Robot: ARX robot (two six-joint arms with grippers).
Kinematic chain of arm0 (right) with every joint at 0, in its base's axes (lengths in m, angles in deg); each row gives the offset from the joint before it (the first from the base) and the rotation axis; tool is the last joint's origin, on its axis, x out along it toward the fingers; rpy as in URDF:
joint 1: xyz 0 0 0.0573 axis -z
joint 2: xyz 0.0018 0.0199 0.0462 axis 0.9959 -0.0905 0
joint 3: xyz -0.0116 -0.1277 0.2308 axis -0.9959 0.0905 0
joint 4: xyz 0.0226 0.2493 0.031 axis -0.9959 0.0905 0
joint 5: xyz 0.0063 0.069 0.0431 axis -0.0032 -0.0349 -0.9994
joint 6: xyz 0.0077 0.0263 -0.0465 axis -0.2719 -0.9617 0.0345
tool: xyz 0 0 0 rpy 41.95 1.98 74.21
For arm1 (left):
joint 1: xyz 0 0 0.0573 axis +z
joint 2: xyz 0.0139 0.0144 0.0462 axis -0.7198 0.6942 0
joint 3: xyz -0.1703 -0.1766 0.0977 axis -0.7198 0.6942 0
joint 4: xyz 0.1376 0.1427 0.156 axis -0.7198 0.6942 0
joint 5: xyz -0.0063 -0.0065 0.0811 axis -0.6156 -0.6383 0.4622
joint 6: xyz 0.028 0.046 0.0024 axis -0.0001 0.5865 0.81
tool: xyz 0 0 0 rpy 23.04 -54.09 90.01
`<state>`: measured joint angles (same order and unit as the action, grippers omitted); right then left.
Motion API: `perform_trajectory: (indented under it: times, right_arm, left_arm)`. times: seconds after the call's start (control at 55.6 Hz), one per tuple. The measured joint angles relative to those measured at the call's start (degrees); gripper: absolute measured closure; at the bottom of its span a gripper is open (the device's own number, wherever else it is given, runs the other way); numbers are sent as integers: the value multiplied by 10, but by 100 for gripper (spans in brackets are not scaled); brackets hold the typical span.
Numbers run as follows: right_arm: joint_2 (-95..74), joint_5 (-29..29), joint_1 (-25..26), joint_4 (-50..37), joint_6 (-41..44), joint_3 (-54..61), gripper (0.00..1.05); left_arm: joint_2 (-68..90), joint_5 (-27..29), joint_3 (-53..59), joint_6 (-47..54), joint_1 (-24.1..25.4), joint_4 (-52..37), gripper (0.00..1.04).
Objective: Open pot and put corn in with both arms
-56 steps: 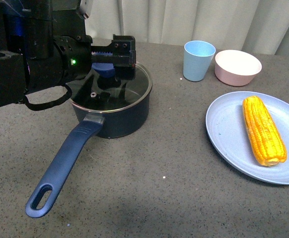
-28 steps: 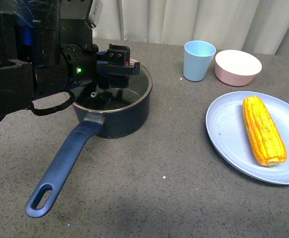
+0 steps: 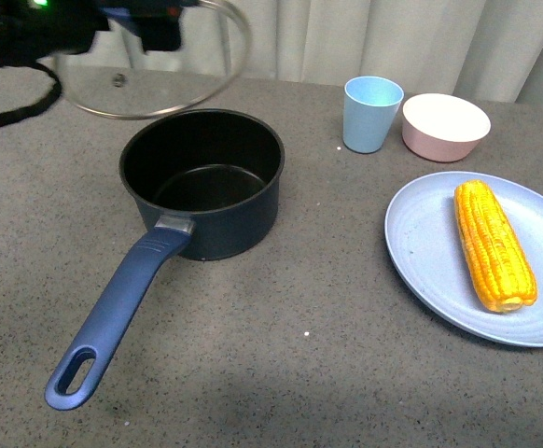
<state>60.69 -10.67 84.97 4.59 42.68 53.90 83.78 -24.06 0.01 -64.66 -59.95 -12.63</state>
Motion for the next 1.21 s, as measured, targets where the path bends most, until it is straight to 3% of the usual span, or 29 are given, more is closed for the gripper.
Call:
perform_trajectory:
  times: [0.162,0.378,1.205]
  right_arm:
    - [0,0,0,0,0,0,9]
    - [0,0,0,0,0,0,9]
    - [0,0,0,0,0,0,9]
  left_arm:
    - [-12,-14,65,12,130,-23,42]
    - [7,-31,105,36,239,-58,42]
    - [207,-52,13,35,196,-83,42]
